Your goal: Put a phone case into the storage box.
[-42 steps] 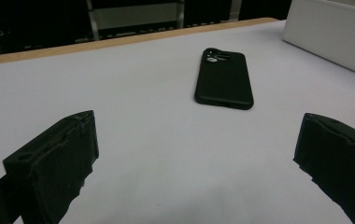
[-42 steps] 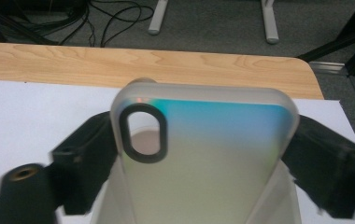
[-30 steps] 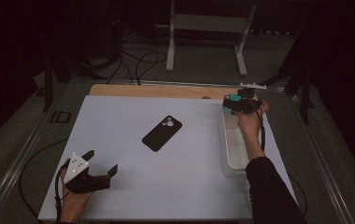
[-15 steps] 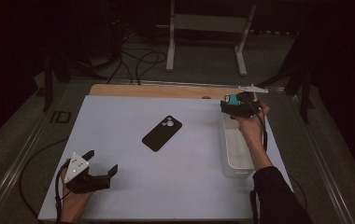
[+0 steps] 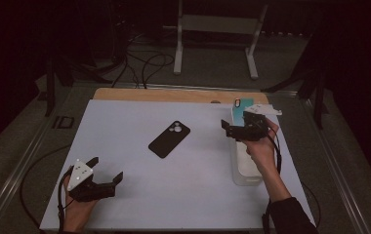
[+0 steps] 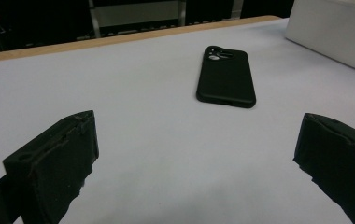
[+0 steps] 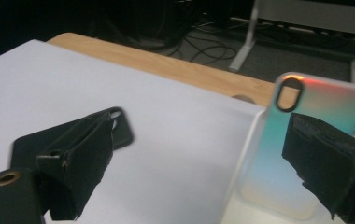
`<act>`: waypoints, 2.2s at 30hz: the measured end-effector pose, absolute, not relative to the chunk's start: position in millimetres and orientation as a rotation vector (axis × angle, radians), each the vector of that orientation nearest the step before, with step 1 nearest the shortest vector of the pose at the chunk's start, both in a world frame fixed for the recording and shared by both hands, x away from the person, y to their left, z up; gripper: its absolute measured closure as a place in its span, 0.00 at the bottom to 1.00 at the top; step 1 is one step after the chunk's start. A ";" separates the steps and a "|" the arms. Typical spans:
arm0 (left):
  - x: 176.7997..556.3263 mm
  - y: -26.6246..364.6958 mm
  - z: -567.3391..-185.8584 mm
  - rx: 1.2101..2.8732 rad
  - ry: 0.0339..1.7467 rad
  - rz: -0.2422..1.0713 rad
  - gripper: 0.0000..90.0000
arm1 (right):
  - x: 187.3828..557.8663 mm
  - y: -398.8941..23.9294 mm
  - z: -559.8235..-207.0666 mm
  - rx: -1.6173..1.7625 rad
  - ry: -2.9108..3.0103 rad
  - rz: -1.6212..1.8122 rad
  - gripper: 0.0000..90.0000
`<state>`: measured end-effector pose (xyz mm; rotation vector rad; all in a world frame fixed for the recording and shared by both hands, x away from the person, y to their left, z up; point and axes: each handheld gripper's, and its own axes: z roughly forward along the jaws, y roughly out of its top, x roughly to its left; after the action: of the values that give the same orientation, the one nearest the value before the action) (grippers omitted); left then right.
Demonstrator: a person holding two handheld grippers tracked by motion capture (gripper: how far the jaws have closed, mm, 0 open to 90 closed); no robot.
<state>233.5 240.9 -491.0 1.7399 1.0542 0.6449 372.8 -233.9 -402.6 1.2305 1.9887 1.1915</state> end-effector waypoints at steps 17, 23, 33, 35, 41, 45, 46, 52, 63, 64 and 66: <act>233.4 239.8 -490.9 1.742 1.057 0.646 0.00 | 316.9 -226.3 -414.5 1.150 2.006 1.317 0.10; 234.3 238.0 -491.8 1.757 1.057 0.649 0.00 | 296.6 -235.4 -425.5 1.113 2.002 1.343 0.10; 234.7 236.0 -491.1 1.765 1.054 0.653 0.00 | 272.1 -245.9 -448.7 1.068 1.986 1.391 0.10; 234.6 236.0 -490.8 1.766 1.053 0.653 0.00 | 268.2 -248.4 -452.8 1.061 1.972 1.400 0.10; 234.5 235.3 -489.8 1.766 1.054 0.654 0.00 | 260.6 -253.8 -460.1 1.058 1.943 1.415 0.10; 234.1 233.3 -488.1 1.773 1.049 0.652 0.00 | 259.6 -255.4 -462.3 1.061 1.928 1.427 0.11; 234.6 231.9 -486.8 1.770 1.047 0.650 0.00 | 259.7 -255.1 -463.0 1.062 1.924 1.433 0.11; 241.8 224.0 -476.5 1.787 1.039 0.657 0.00 | 259.8 -254.5 -464.0 1.062 1.930 1.426 0.13; 272.3 199.0 -466.3 1.847 1.001 0.620 0.00 | 260.1 -258.0 -462.2 1.068 1.912 1.442 0.13; 272.3 199.0 -466.3 1.847 1.001 0.620 0.00 | 260.1 -258.0 -462.2 1.068 1.912 1.442 0.13; 280.2 192.3 -464.4 1.868 0.987 0.616 0.00 | 260.0 -258.4 -461.8 1.071 1.912 1.443 0.13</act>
<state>280.2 192.3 -464.4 1.8675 0.9869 0.6160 260.0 -258.4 -461.8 1.0707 1.9115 1.4431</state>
